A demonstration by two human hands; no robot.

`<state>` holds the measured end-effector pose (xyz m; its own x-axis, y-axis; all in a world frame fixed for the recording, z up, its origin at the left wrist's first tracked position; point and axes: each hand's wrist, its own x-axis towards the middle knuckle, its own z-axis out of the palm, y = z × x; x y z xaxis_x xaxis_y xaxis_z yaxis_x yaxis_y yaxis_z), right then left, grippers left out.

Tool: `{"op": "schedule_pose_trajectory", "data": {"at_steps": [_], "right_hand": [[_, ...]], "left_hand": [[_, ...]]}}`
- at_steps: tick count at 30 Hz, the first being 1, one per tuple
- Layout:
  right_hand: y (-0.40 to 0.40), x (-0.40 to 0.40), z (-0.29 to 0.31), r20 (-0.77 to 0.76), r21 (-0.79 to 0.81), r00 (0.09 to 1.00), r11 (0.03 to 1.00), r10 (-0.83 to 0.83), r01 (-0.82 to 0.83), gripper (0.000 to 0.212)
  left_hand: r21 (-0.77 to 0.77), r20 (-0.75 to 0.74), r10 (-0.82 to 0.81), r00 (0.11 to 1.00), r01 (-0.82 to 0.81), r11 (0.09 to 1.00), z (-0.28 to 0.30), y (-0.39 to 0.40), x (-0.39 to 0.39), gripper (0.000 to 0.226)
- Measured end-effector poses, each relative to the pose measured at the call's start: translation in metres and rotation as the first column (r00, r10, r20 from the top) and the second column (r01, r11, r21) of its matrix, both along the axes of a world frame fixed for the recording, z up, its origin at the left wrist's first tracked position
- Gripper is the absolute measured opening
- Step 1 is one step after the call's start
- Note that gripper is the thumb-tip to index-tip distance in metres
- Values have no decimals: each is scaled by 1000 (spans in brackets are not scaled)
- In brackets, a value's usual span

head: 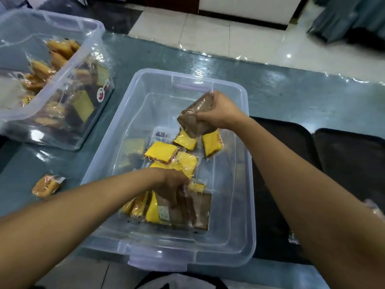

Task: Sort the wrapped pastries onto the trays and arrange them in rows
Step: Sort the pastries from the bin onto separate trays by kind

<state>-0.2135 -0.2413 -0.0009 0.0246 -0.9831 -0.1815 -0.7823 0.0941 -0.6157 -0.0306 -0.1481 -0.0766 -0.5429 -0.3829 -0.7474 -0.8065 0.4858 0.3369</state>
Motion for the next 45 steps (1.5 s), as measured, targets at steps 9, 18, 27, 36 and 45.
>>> {"op": "schedule_pose_trajectory", "data": {"at_steps": [9, 18, 27, 36, 45], "right_hand": [[40, -11, 9, 152, -121, 975, 976, -163, 181, 51], [68, -20, 16, 283, -160, 939, 956, -196, 247, 50], [86, -61, 14, 645, -6, 674, 880, -359, 475, 42], [101, -112, 18, 815, 151, 307, 692, -491, 706, 52], [149, -208, -7, 827, 229, 153, 574, -540, 786, 80]], "left_hand": [[83, -191, 155, 969, -141, 986, 9, -7, 18, 48], [152, -84, 91, 992, -78, 985, -7, 10, -20, 43], [109, -37, -39, 999, 43, 993, -32, 17, -49, 49], [-49, -627, 367, 687, -505, 862, 66, -34, -1, 35], [116, -915, 365, 174, -752, 649, 143, -27, -110, 43]]}}
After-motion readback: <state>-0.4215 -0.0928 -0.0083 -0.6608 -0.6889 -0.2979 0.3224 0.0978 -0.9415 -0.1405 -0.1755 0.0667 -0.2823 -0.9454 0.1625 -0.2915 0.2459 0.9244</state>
